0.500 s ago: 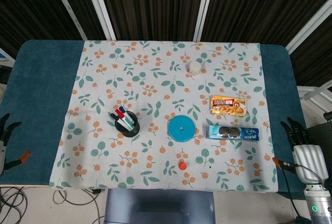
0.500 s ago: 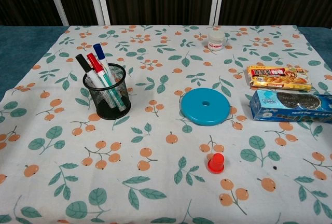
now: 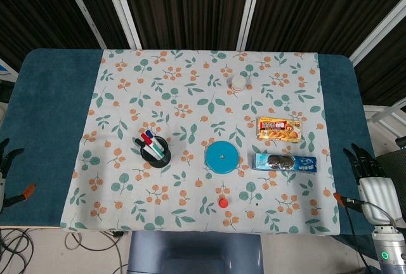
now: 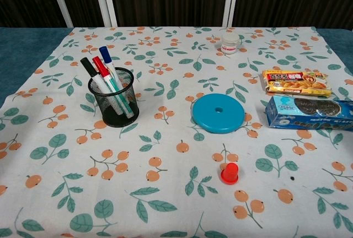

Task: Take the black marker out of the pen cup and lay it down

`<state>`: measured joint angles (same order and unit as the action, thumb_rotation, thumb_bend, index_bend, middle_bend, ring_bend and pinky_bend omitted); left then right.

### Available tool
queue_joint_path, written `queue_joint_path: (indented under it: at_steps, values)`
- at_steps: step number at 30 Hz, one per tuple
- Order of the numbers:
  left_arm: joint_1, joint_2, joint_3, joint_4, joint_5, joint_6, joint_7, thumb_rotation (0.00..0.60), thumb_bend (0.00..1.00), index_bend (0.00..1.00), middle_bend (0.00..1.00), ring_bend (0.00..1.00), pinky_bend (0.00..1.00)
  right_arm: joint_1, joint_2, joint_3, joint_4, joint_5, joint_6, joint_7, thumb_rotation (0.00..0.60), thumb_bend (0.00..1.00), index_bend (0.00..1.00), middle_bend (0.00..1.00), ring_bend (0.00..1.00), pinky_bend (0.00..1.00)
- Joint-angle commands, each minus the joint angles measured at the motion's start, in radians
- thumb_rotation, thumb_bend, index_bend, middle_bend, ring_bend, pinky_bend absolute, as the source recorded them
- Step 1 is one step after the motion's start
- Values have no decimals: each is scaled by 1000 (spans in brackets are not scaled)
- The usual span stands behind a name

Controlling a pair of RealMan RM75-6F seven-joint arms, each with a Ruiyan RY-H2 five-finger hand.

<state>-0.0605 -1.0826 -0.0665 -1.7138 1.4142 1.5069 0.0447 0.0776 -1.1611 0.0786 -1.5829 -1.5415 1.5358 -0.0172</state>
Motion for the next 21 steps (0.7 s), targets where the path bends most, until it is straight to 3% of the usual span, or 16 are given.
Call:
queue_joint_path:
  at_steps: [1, 14, 21]
  values:
    - [0, 0, -1, -1, 3, 2, -1, 600, 166, 191, 0, 0, 0, 0, 0, 0, 0, 0, 1, 0, 600, 76, 92, 7, 62, 175]
    - [-9, -9, -5, 4, -3, -19, -18, 600, 166, 192, 0, 0, 0, -1, 1, 0, -4, 6, -2, -2, 600, 76, 92, 7, 62, 175]
    - [-82, 17, -33, 3, -4, -119, -57, 600, 166, 192, 0, 0, 0, 0, -1, 3, -6, 12, -6, -10, 600, 76, 92, 6, 62, 175]
